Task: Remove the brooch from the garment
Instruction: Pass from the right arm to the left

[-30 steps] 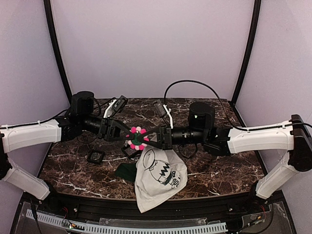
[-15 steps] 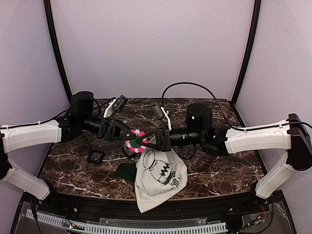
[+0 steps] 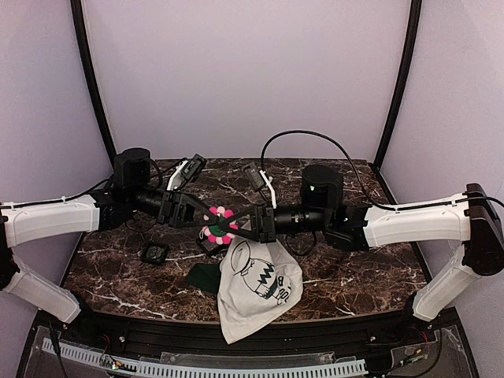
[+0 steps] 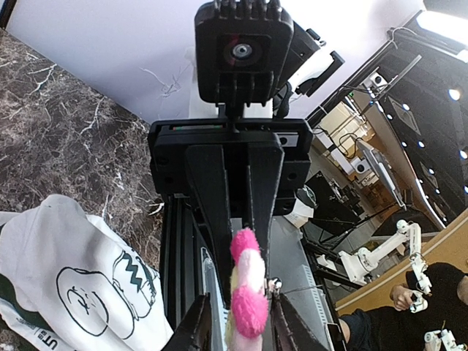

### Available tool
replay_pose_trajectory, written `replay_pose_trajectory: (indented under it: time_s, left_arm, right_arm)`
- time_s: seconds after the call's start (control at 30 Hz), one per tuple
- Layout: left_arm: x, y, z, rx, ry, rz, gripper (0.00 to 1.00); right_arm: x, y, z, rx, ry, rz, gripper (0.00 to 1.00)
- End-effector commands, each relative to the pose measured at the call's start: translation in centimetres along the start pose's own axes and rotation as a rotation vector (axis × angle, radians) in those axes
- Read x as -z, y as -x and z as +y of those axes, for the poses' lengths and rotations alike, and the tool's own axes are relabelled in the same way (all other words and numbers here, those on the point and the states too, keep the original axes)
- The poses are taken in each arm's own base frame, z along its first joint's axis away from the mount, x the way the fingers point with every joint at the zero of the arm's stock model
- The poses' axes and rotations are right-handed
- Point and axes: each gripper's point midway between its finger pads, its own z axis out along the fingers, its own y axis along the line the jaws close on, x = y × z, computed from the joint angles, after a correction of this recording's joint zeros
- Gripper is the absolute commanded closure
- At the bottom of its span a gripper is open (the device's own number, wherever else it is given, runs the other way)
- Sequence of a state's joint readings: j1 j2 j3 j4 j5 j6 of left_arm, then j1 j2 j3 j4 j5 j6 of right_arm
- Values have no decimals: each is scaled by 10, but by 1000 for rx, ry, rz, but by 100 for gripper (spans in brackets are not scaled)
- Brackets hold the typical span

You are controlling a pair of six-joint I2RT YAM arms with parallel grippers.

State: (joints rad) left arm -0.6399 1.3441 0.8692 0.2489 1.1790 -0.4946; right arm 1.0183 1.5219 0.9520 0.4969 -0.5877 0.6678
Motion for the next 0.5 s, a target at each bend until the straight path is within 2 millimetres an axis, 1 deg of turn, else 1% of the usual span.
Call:
replay_pose_trajectory:
  time_s: [0.0,0.13,0.37,0.43,0.47]
  left_arm:
    - [-1,-4,-5,-18,-21,6,74]
    - [-2,-4,-6,-20,-22,7,79]
    - [-2,-4,-6,-18,-24,7,81]
    - [-2,-4,-6,-17,-24,7,85]
    - [-2,-4,-6,-18,-25,7,88]
  right_arm:
    - [-2,15,10,30,39,-35,100]
    - [-3,15,10,29,43,-34,100]
    - [-5,12,8,22,44,-24,100]
    - [-5,12,7,21,44,-25,100]
    - [-5,12,7,22,42,-27,100]
